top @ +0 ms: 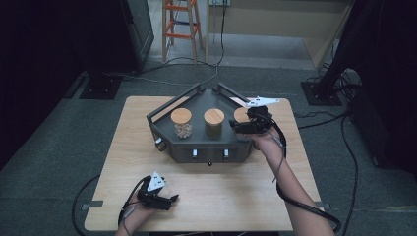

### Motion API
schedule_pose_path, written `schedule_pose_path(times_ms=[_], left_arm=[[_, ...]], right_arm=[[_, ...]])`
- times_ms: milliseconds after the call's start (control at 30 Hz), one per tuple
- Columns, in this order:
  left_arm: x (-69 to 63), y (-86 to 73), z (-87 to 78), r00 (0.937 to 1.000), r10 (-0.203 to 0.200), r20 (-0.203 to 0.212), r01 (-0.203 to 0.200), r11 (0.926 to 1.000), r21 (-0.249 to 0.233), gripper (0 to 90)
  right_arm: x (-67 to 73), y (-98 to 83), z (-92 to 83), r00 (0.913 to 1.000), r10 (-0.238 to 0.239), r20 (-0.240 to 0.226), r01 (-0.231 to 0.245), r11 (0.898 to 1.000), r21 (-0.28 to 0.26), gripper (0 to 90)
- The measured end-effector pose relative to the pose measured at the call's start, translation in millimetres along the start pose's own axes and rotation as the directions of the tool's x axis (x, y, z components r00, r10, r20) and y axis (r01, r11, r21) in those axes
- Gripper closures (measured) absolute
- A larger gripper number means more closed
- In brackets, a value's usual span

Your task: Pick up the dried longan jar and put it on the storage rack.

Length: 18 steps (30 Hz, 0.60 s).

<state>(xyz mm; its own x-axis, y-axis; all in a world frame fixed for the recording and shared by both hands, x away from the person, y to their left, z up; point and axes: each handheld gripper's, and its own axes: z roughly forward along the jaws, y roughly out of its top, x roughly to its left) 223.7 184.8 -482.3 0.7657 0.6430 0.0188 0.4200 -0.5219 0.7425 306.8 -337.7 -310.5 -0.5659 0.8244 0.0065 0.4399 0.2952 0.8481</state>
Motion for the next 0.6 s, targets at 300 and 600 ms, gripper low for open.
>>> schedule_pose_path(times_ms=[300, 600], left_arm=[[0.4, -0.1, 0.0, 1.0000, -0.002, 0.002, 0.002, 1.0000, 0.000, 11.5], [0.3, 0.2, 0.1, 1.0000, 0.001, 0.002, -0.001, 1.0000, 0.001, 11.5]], right_arm=[[-2.7, -3.4, 10.1, 0.9999, 0.005, 0.013, -0.005, 1.000, -0.003, 25.4], [-3.6, -4.6, 19.9, 0.9996, 0.009, 0.027, -0.009, 1.000, 0.012, 25.5]])
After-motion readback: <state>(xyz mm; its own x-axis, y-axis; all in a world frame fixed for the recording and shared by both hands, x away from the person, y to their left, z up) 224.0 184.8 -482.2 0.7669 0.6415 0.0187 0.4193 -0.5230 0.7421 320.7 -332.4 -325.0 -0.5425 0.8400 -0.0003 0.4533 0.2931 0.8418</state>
